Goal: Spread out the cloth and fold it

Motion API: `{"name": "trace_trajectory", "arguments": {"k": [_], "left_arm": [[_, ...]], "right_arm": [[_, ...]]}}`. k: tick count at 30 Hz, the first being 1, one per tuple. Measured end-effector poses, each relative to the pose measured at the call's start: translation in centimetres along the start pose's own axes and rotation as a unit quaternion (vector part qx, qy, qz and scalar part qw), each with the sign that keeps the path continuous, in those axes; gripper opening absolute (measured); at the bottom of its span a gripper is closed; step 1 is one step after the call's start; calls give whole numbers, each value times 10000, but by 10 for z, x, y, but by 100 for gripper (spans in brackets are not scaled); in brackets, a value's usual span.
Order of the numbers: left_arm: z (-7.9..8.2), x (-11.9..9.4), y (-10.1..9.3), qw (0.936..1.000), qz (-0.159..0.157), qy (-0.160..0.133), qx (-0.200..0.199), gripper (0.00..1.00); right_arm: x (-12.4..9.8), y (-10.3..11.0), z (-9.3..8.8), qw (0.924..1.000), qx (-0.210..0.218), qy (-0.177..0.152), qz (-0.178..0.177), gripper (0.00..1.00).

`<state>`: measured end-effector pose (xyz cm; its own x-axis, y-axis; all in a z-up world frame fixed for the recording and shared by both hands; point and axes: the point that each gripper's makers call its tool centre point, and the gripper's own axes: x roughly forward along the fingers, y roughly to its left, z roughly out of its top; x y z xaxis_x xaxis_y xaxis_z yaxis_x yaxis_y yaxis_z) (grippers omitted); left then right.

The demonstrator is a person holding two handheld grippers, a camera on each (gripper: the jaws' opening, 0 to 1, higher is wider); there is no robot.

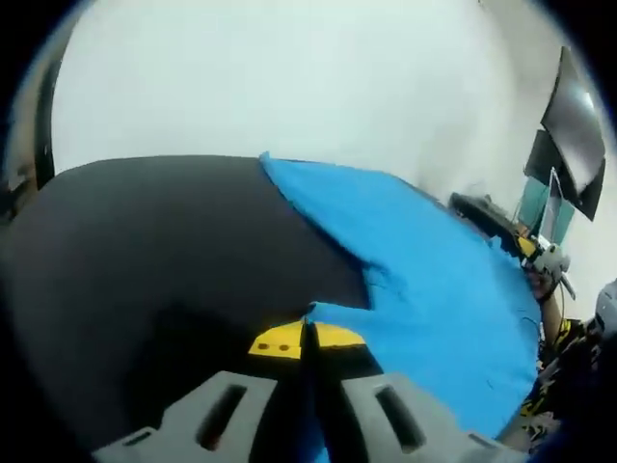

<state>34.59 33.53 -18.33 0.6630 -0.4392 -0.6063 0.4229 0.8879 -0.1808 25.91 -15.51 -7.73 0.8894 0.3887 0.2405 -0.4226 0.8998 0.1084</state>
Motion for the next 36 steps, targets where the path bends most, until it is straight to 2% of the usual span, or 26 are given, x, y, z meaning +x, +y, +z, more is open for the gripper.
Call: {"name": "trace_trajectory", "arguments": {"k": [1, 2, 4, 5, 7, 8, 9, 11, 14, 17, 19, 21, 23, 26, 27, 28, 29, 30, 31, 32, 33, 34, 35, 36], "left_arm": [[22, -2, -6, 9969, -162, -765, 55, 4], [10, -3, -4, 9990, -36, -434, -2, 5], [15, -13, 2, 9975, 300, -645, 13, 7], [21, -22, 4, 9950, 375, -926, -5, 12], [33, -46, -3, 9851, 180, -1673, -350, 19], [33, -59, -4, 9796, 82, -1882, -701, 19], [27, -70, -4, 9754, 36, -1954, -1022, 19], [15, -86, -3, 9738, -4, -1946, -1175, 19], [-11, -110, 4, 9715, 440, -1910, -1334, 19], [-31, -130, 5, 9625, 728, -2005, -1676, 23], [-41, -136, -1, 9533, 725, -2104, -2044, 24], [-45, -137, -6, 9489, 720, -2099, -2242, 24], [-47, -130, -10, 9475, 716, -2038, -2356, 24], [-62, -111, -8, 9487, 1094, -1586, -2508, 24], [-65, -104, -11, 9484, 1075, -1508, -2575, 23], [-58, -99, -12, 9434, 1048, -1744, -2619, 22], [-51, -98, -12, 9341, 1041, -1943, -2810, 22], [-51, -91, -27, 9293, 926, -1899, -3030, 23], [-47, -89, -31, 9226, 887, -2006, -3175, 22], [-45, -87, -26, 9153, 903, -2043, -3352, 20], [-46, -84, -22, 9130, 920, -2060, -3400, 17], [-48, -84, -16, 9107, 995, -2089, -3421, 8], [-51, -83, -12, 9083, 994, -2086, -3488, 5], [-43, -85, -15, 8968, 708, -2329, -3695, 5]], "right_arm": [[0, 0, 0, 10000, -8, 2, 3, 13], [0, 1, 0, 10000, -23, 10, 9, 13], [0, 2, -1, 10000, -40, 15, 22, 13], [0, 2, -1, 10000, -37, 10, 31, 13], [-1, 3, 0, 10000, -18, -14, 56, 13], [-1, 4, 1, 10000, -16, -35, 68, 13], [-1, 4, 2, 9999, -18, -57, 81, 13], [-1, 5, 3, 9999, -22, -80, 103, 13], [0, 4, 3, 9999, 34, -92, 125, 13], [0, 5, 5, 9997, 101, -136, 162, 13], [-1, 6, 6, 9996, 99, -169, 196, 13], [-1, 7, 8, 9995, 95, -199, 235, 13], [-2, 8, 9, 9994, 99, -225, 253, 13], [-3, 8, 12, 9990, 136, -313, 299, 13], [-4, 9, 14, 9988, 149, -358, 312, 13], [-5, 9, 16, 9986, 159, -400, 322, 13], [-6, 9, 17, 9984, 166, -432, 329, 13], [-6, 9, 18, 9982, 174, -462, 332, 13], [-6, 9, 19, 9981, 180, -486, 336, 13], [-7, 9, 19, 9980, 183, -504, 349, 13], [-7, 10, 20, 9978, 188, -522, 363, 13], [-7, 10, 21, 9977, 184, -536, 379, 13], [-7, 11, 21, 9976, 181, -544, 398, 13], [-7, 12, 21, 9974, 180, -551, 419, 13]]}}
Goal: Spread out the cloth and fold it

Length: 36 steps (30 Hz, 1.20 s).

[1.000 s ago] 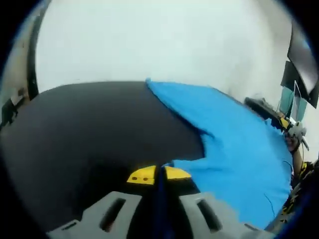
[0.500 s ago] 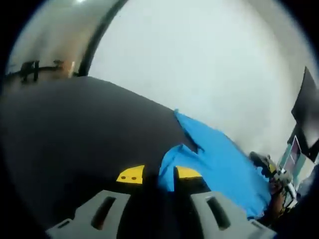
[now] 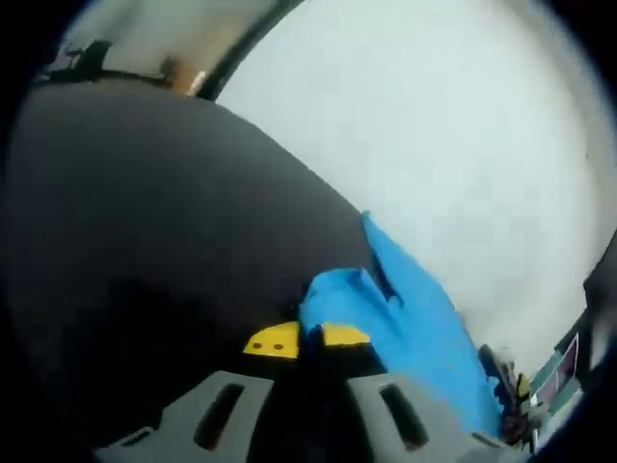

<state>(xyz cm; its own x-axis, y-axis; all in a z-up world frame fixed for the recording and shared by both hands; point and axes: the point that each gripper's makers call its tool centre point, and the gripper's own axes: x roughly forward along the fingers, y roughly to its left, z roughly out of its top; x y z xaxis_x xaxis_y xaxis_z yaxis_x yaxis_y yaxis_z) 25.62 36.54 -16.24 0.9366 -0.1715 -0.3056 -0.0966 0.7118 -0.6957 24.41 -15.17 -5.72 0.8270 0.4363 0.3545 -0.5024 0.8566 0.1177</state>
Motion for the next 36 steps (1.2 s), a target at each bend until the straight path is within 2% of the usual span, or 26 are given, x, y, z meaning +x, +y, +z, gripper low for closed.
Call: {"name": "trace_trajectory", "arguments": {"k": [1, 3, 5, 7, 8, 10, 11, 12, 13, 15, 16, 17, 18, 19, 20, 21, 22, 23, 25, 26, 27, 29, 32, 34, 35, 36], "left_arm": [[3, -2, -4, 9996, -151, -123, -194, 5], [20, -14, -21, 9950, -630, -629, -462, 5], [27, -24, -34, 9916, -737, -831, -667, 5], [29, -30, -61, 9915, -855, -949, -254, 5], [29, -33, -79, 9899, -929, -1069, 108, 5], [17, -35, -127, 9824, -1241, -1098, 859, 5], [9, -37, -152, 9767, -1400, -1131, 1171, 5], [-3, -38, -178, 9657, -1625, -1176, 1648, 5], [-22, -38, -202, 9513, -1807, -1138, 2222, 5], [-82, -33, -229, 9205, -1935, -606, 3341, 5], [-118, -28, -230, 9005, -1871, -178, 3922, 5], [-153, -24, -222, 8804, -1716, 328, 4408, 5], [-171, -14, -212, 8629, -1573, 602, 4765, 5], [-191, -11, -202, 8520, -1492, 895, 4938, 5], [-208, -10, -193, 8489, -1511, 1190, 4923, 5], [-218, -9, -185, 8471, -1428, 1432, 4914, 5], [-223, -8, -179, 8480, -1415, 1545, 4869, 5], [-214, -8, -190, 8453, -1657, 1191, 4938, 6], [-213, -14, -186, 8526, -1583, 1455, 4762, 10], [-215, -18, -190, 8528, -1701, 1618, 4665, 14], [-214, -22, -197, 8531, -1859, 1625, 4596, 19], [-202, -27, -208, 8596, -2001, 1473, 4464, 21], [-167, -21, -216, 8636, -1885, 1022, 4563, 21], [-147, -11, -217, 8776, -1726, 856, 4389, 20], [-144, -6, -219, 8854, -1756, 890, 4211, 20], [-144, 1, -218, 8965, -1732, 1024, 3948, 20]], "right_arm": [[0, 1, 1, 10000, -11, -17, 20, 13], [0, 2, 2, 10000, -25, -42, 51, 13], [0, 3, 2, 10000, -29, -56, 65, 13], [0, 3, 3, 9999, -16, -71, 72, 13], [0, 2, 3, 10000, -4, -69, 68, 13], [0, 2, 3, 10000, 24, -62, 71, 13], [0, 2, 3, 9999, 29, -64, 78, 13], [0, 2, 3, 9999, 27, -62, 83, 13], [0, 3, 2, 9999, 20, -59, 84, 13], [0, 3, 2, 10000, 8, -53, 75, 13], [0, 3, 2, 10000, 8, -56, 73, 13], [-1, 3, 3, 10000, 10, -62, 72, 13], [-1, 3, 3, 10000, 13, -65, 69, 13], [-1, 3, 2, 10000, 13, -64, 66, 13], [-1, 3, 2, 10000, 12, -56, 66, 13], [-1, 3, 2, 10000, 10, -43, 68, 13], [-1, 3, 1, 10000, 10, -31, 67, 13], [-1, 3, 1, 10000, 9, -24, 74, 13], [-1, 4, 1, 10000, 5, -24, 86, 13], [-1, 4, 1, 10000, -1, -23, 87, 13], [-1, 4, 1, 10000, -7, -26, 82, 13], [-1, 4, 1, 10000, -2, -45, 72, 13], [-2, 4, 2, 10000, 6, -62, 57, 13], [-2, 5, 2, 10000, -1, -64, 70, 13], [-2, 5, 1, 10000, -5, -57, 71, 13], [-2, 5, 1, 10000, -10, -52, 68, 13]]}}
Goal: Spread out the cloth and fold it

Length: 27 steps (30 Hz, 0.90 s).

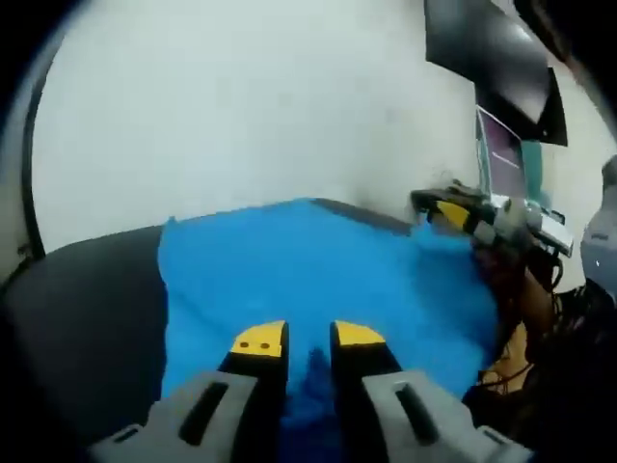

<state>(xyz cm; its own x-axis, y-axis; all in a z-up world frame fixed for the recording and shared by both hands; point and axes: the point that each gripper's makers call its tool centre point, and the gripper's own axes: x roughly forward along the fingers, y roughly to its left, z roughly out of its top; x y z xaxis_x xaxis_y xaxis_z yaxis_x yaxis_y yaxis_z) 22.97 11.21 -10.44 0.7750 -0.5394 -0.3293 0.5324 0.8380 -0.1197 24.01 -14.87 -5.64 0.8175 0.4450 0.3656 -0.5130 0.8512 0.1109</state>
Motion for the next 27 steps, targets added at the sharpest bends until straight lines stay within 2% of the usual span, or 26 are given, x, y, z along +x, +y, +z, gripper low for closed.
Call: {"name": "trace_trajectory", "arguments": {"k": [2, 3, 5, 7, 8, 9, 11, 13, 15, 17, 19, 20, 22, 25, 26, 27], "left_arm": [[-6, 13, -1, 9990, -114, 107, -428, 20], [-17, 18, -2, 9983, -109, 344, -452, 20], [-41, 27, -9, 9964, -131, 818, -197, 19], [-60, 32, -19, 9935, -183, 1124, 79, 19], [-66, 34, -23, 9929, -169, 1172, 125, 19], [-55, 36, -23, 9958, -91, 812, 405, 19], [-60, 34, -29, 9932, -154, 1017, 549, 22], [-56, 31, -37, 9938, -393, 931, 455, 22], [-44, 25, -36, 9967, -514, 599, 183, 20], [-17, 15, -17, 9992, -385, -64, 66, 20], [12, -1, 14, 9972, -78, -738, -86, 20], [25, -10, 30, 9943, 19, -1050, -208, 20], [45, -25, 65, 9879, 186, -1472, -457, 20], [62, -39, 106, 9800, 393, -1870, -556, 20], [65, -41, 118, 9787, 502, -1931, -491, 20], [66, -41, 128, 9778, 564, -1971, -430, 19]], "right_arm": [[0, 0, 0, 10000, 0, 7, -6, 13], [0, 0, -1, 10000, 1, 14, -12, 13], [-1, -1, -1, 10000, 3, 17, -27, 13], [-1, -1, -1, 10000, -1, 5, -45, 13], [-1, -1, -1, 10000, -8, 7, -53, 13], [-1, -2, -1, 10000, -20, 20, -62, 13], [0, -2, -3, 9999, -53, 69, -88, 13], [1, -3, -5, 9998, -85, 124, -127, 13], [2, -5, -7, 9997, -105, 177, -159, 13], [2, -6, -9, 9994, -120, 230, -219, 14], [4, -11, -11, 9989, -136, 298, -343, 14], [2, -17, -15, 9975, -66, 445, -540, 14], [-3, -22, -8, 9949, -108, 389, -922, 14], [-21, -19, -1, 9846, -232, 675, -1594, 18], [-28, -19, -2, 9789, -172, 863, -1846, 19], [-39, -23, -6, 9677, -336, 1222, -2178, 21]]}}
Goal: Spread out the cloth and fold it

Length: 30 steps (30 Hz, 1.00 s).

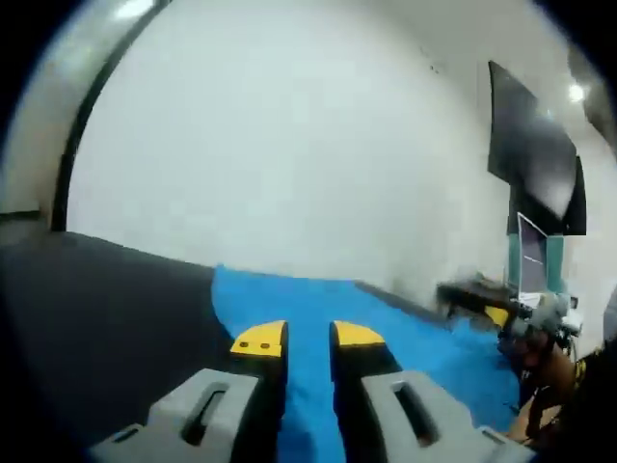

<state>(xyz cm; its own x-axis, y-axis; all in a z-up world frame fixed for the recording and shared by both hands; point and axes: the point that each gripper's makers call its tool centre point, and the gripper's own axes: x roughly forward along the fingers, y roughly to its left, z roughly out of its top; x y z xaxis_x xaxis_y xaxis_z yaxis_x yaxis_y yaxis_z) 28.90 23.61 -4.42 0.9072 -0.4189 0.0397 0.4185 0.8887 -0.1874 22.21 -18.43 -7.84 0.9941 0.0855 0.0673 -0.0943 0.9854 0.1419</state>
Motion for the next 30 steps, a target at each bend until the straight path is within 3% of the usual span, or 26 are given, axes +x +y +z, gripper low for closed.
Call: {"name": "trace_trajectory", "arguments": {"k": [2, 4, 6, 10, 11, 12, 13, 14, 15, 18, 21, 23, 25, 28, 30], "left_arm": [[0, 8, 14, 9999, 35, -137, 91, 19], [-9, 18, 20, 9999, -96, -90, 39, 19], [-26, 27, 22, 9998, -186, 82, -20, 19], [-68, 33, 27, 9987, -407, 306, -97, 18], [-83, 28, 26, 9944, -475, 942, 19, 18], [-73, 25, 18, 9953, -672, 694, 65, 17], [-58, 27, 12, 9968, -752, 171, -197, 17], [-58, 25, 7, 9962, -847, 189, -77, 17], [-64, 21, 4, 9948, -941, 389, 93, 17], [-65, 18, -8, 9914, -1245, 394, 96, 17], [-60, 10, -17, 9877, -1534, 273, -107, 17], [-56, 6, -17, 9861, -1623, 196, -304, 17], [-52, 3, -19, 9837, -1701, 134, -566, 17], [-45, -5, -26, 9793, -1895, -47, -710, 17], [-42, -9, -30, 9777, -1976, -123, -706, 17]], "right_arm": [[-10, -11, -1, 9979, -167, 137, -608, 22], [-18, -12, -5, 9966, -138, 259, -768, 28], [-24, -22, -13, 9927, 88, 379, -1138, 33], [-38, -37, -35, 9822, 340, 688, -1713, 33], [-43, -46, -39, 9766, 365, 742, -1986, 32], [-46, -54, -41, 9719, 293, 756, -2212, 32], [-48, -61, -43, 9665, 259, 817, -2421, 31], [-50, -69, -46, 9608, 246, 861, -2623, 30], [-50, -75, -47, 9564, 246, 859, -2782, 29], [-49, -88, -53, 9401, 103, 1008, -3254, 23], [-41, -96, -60, 9287, 6, 1231, -3498, 24], [-42, -105, -64, 9172, 301, 1257, -3770, 25], [-46, -116, -62, 9054, 152, 1308, -4036, 26], [-47, -122, -65, 8963, 90, 1465, -4184, 28], [-44, -126, -65, 8917, 316, 1398, -4294, 28]]}}
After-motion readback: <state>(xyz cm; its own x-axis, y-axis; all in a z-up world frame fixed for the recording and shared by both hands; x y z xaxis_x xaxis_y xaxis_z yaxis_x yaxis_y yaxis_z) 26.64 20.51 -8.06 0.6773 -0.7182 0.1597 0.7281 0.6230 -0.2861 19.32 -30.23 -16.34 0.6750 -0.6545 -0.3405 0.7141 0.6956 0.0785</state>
